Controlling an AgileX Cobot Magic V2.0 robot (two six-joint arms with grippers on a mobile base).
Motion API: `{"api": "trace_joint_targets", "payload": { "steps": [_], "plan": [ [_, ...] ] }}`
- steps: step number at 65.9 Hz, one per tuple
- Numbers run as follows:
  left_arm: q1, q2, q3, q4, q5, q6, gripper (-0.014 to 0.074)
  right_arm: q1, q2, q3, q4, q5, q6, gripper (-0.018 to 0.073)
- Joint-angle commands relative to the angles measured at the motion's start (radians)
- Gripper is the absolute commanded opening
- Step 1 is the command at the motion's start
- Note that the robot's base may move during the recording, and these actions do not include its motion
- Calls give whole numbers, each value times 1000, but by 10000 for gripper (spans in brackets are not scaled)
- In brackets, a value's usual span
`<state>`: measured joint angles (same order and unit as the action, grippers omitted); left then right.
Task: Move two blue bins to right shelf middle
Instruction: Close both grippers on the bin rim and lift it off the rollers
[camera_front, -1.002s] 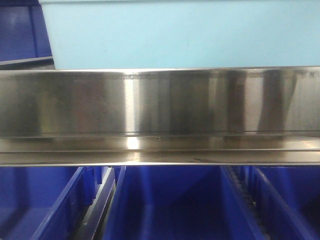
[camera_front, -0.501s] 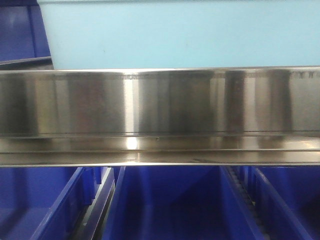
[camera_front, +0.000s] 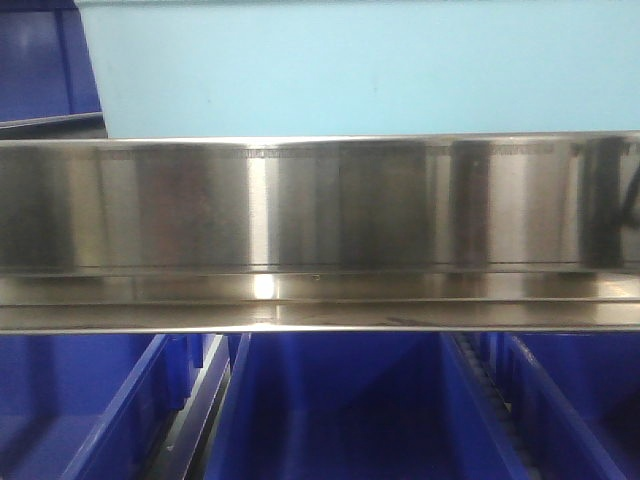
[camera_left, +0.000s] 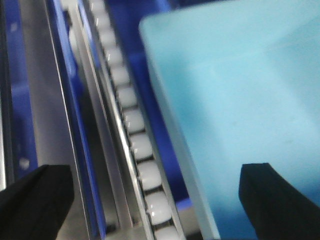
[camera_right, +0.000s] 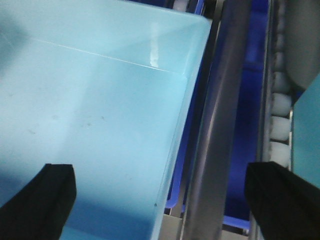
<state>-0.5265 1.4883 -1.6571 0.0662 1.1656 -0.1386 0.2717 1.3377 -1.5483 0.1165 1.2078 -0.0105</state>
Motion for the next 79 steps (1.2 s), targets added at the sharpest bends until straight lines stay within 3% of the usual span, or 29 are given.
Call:
{"api": "trace_joint_targets", "payload": {
  "steps": [1,15,44,54,59,67,73,79],
  "plan": [
    [-4,58,-53,1,55,-57,566,1,59,-32,-13,13,39,570],
    [-16,154,-88,-18,55,-102,566,-1,162,-32,-15,13,71,570],
    [-59,268,-88,-9,55,-105,566,-1,272,-32,-15,-34,74,568],
    [-59,282,-88,-7,55,-105,528,-1,299,-32,-15,-36,74,460],
    [-59,283,-88,-7,55,-105,437,-1,314,-30,-15,-30,74,332],
    [-59,283,-88,-7,55,-105,157,-1,318,-30,-15,-20,74,60],
    [-59,283,-88,-7,55,-105,-101,-1,318,-30,-15,-20,74,-155],
    [-59,283,-88,-11,55,-105,-111,-1,318,-30,-15,-19,74,-152]
  ]
}}
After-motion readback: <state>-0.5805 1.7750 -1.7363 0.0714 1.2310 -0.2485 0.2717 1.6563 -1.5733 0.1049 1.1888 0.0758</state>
